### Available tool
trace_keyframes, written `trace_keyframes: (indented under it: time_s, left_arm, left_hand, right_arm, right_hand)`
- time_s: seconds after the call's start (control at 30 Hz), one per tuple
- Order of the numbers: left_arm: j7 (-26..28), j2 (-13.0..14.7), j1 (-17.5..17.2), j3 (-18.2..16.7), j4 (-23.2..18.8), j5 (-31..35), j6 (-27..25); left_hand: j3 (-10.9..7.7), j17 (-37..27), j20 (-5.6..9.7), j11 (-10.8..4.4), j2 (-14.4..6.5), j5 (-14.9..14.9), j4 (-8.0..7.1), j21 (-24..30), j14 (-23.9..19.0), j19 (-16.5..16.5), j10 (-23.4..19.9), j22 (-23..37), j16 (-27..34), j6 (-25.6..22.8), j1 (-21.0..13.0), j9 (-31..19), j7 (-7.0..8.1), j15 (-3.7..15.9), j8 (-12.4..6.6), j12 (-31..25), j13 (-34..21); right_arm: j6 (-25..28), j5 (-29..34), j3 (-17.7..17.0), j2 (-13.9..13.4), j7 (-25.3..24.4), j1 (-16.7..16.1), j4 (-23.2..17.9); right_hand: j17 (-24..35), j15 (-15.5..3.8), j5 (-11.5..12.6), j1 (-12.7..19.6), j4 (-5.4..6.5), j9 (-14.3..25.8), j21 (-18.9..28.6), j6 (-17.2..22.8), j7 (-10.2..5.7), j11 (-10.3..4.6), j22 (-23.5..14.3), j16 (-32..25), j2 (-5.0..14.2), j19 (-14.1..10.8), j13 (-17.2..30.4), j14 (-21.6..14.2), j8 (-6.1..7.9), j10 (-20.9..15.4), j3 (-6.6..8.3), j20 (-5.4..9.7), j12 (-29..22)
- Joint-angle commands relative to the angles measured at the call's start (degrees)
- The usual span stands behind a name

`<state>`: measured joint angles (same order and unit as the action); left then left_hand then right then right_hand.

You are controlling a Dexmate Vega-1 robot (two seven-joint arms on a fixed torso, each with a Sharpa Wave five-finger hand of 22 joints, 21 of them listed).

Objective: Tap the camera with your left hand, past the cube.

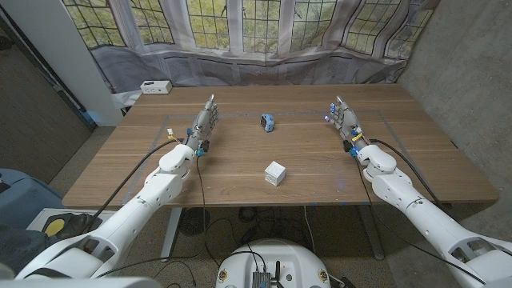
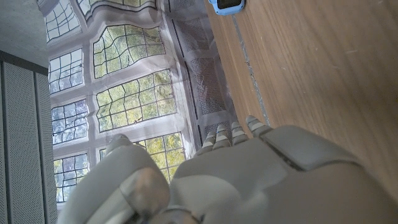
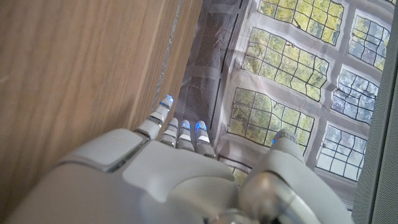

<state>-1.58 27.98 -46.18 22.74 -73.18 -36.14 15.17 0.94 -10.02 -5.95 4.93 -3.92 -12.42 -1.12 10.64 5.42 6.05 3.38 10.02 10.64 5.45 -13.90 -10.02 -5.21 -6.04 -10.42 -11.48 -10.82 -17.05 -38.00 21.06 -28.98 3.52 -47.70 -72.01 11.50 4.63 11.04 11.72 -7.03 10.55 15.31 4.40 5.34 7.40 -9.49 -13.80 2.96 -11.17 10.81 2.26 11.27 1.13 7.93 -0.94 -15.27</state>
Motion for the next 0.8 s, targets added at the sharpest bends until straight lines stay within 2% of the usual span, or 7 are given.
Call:
trace_keyframes:
  time_s: [0.03, 0.07, 0.13, 0.23, 0.47, 0.67, 0.8]
  left_arm:
    - [1.0, -0.7, 0.9, 1.4, -0.5, 1.7, -0.5]
    - [0.9, -0.6, 0.9, 1.4, -0.6, 1.9, -0.2]
    - [1.1, -0.4, 0.7, 1.4, -1.1, 2.1, -0.1]
    - [1.3, 0.0, 0.4, 1.2, -1.9, 2.1, -0.1]
    - [1.4, 1.0, 0.2, 1.0, -2.8, 3.0, 0.6]
    - [3.8, 2.1, 0.7, 1.7, -3.6, 7.2, 1.2]
    - [6.1, 2.6, 0.7, 2.4, -5.0, 10.5, 1.2]
  left_hand:
    - [0.12, -0.3, -0.43, 0.56, -0.1, -0.3, -0.21, 0.4, -0.8, 0.0, -0.7, 0.2, 0.4, -0.4, -0.6, -0.2, 0.09, -0.36, -0.63, -0.6, -0.3]
    - [0.08, -0.3, 0.98, 0.7, -0.2, -0.3, -0.13, 0.7, -1.0, -0.5, -0.9, 0.2, 0.4, -0.5, -0.7, -0.2, 0.08, -0.46, -0.63, -0.6, -0.3]
    - [0.05, -0.3, 2.49, 0.92, -0.3, -0.3, -0.04, 0.7, -1.1, -0.8, -1.2, 0.2, 0.4, -0.8, -0.8, -0.2, -0.34, -0.71, -0.71, -0.7, -0.3]
    - [0.02, -0.2, 3.17, 1.19, -0.3, -0.3, 0.04, 0.8, -1.3, -1.1, -1.4, 0.2, 0.4, -1.4, -1.0, -0.2, -0.59, -0.67, -0.85, -0.8, -0.3]
    - [-0.01, -0.2, 2.05, 1.03, -0.4, -0.3, 0.19, 0.9, -2.1, -1.4, -2.5, 0.1, 0.6, -2.6, -1.2, -0.2, -0.45, -0.67, -1.15, -1.1, -0.2]
    - [-0.06, -0.2, 1.17, 0.49, -0.6, -0.2, 0.5, 1.5, -4.5, -3.9, -4.9, 0.1, 1.0, -5.8, -1.6, -0.2, -0.21, -0.2, -1.82, -1.9, -0.2]
    - [-0.09, -0.2, 0.87, 0.27, -0.6, -0.2, 0.59, 1.4, -4.2, -3.9, -4.5, 0.1, 0.8, -6.2, -1.8, -0.2, -0.26, -0.01, -1.82, -1.6, -0.2]
  right_arm:
    - [-0.9, -0.6, -0.4, -0.1, 1.0, -0.6, 1.6]
    - [-1.1, -0.5, -0.3, -0.2, 1.0, -0.7, 1.5]
    - [-1.1, -0.7, -0.6, -0.1, 0.6, -1.1, 1.1]
    - [-1.5, -0.5, -0.6, -0.3, 0.6, -1.4, 0.8]
    - [-1.9, -0.4, -0.6, -0.1, 0.3, -1.2, 0.6]
    - [-2.3, -1.4, -0.6, 0.5, 2.5, -0.3, 2.5]
    - [-2.0, -1.8, -0.9, 0.0, 3.0, -0.3, 2.6]
  right_hand:
    - [0.2, 0.59, 0.2, 0.4, 0.15, 0.1, 0.3, 0.1, 0.21, 0.31, -0.3, -0.2, 0.05, -0.4, 0.2, -0.2, 0.32, -0.1, 0.52, 0.01, -0.4]
    - [0.2, 0.59, 0.2, 0.4, 0.15, 0.1, 0.2, 0.1, 0.19, 0.29, -0.3, -0.1, 0.07, -0.4, 0.2, -0.2, 0.3, -0.2, 0.53, -0.04, -0.4]
    - [0.2, 0.65, 0.2, 0.4, 0.13, 0.1, 0.2, 0.1, 0.13, 0.29, -0.3, -0.1, 0.09, -0.4, 0.2, -0.2, 0.29, -0.2, 0.55, -0.06, -0.4]
    - [0.2, 0.62, 0.1, 0.5, 0.12, 0.1, 0.1, 0.1, 0.11, 0.33, -0.3, -0.1, 0.1, -0.5, 0.2, -0.3, 0.27, -0.4, 0.57, -0.03, -0.4]
    - [0.2, 0.55, 0.1, 0.5, 0.09, 0.1, 0.0, 0.3, 0.18, 0.29, -0.3, 0.0, 0.12, -0.7, 0.2, -0.4, 0.26, -0.5, 0.59, 0.04, -0.3]
    - [0.2, 0.5, 0.1, 0.5, 0.1, 0.1, -0.1, 0.4, 0.26, 0.35, -0.3, 0.0, 0.15, -0.8, 0.2, -0.5, 0.26, -0.6, 0.61, 0.09, -0.3]
    - [0.3, 0.53, 0.0, 0.4, 0.13, 0.2, -0.4, 2.6, 0.36, 0.42, -0.3, 0.2, 0.24, -1.0, 0.2, -0.7, 0.92, 0.2, 0.64, 0.14, 0.3]
